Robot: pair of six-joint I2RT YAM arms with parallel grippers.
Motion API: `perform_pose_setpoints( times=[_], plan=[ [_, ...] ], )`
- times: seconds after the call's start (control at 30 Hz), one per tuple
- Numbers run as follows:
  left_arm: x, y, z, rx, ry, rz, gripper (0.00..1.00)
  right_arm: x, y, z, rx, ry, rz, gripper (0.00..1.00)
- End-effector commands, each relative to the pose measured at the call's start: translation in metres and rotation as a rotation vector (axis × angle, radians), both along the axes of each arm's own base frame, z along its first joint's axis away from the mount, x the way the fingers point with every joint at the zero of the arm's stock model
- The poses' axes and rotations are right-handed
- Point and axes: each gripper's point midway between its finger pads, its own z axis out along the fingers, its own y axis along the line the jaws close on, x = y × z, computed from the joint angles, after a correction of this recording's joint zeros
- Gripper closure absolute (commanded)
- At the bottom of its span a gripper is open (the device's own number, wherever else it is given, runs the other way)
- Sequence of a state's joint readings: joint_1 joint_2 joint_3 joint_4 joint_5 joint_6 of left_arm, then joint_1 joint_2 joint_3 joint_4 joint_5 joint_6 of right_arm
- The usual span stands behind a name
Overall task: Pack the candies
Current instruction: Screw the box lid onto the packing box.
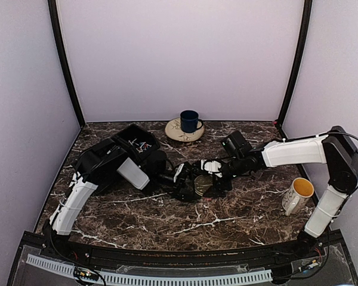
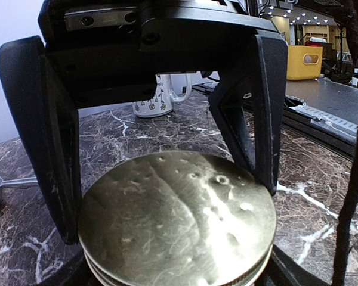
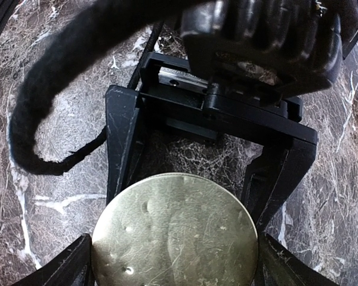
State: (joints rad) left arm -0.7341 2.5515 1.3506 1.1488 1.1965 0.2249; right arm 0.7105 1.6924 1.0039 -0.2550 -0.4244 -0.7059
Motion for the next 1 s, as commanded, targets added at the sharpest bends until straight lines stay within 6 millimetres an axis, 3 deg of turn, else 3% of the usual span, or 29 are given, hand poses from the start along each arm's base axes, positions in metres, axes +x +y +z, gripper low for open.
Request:
perform_pose_setpoints(
  times=[0.0, 0.33, 0.7, 0.97],
  plan=[
    [-0.042, 0.033, -0.121, 0.274, 0.295, -0.028, 0.26, 0.012, 0.011, 0.01, 0.058, -0.019, -0.026, 0.17],
    [-0.029, 0.032, -0.126, 0.292, 0.289, 0.048, 0.28, 0.02, 0.004, 0.001, 0.056, -0.001, -0.152, 0.24],
    [-0.014, 0.031, -0.132, 0.316, 0.267, 0.155, 0.29, 0.031, -0.01, -0.009, 0.055, -0.002, -0.395, 0.24],
    [-0.006, 0.031, -0.133, 0.323, 0.25, 0.212, 0.28, 0.039, -0.009, -0.011, 0.086, 0.014, -0.592, 0.23]
  ],
)
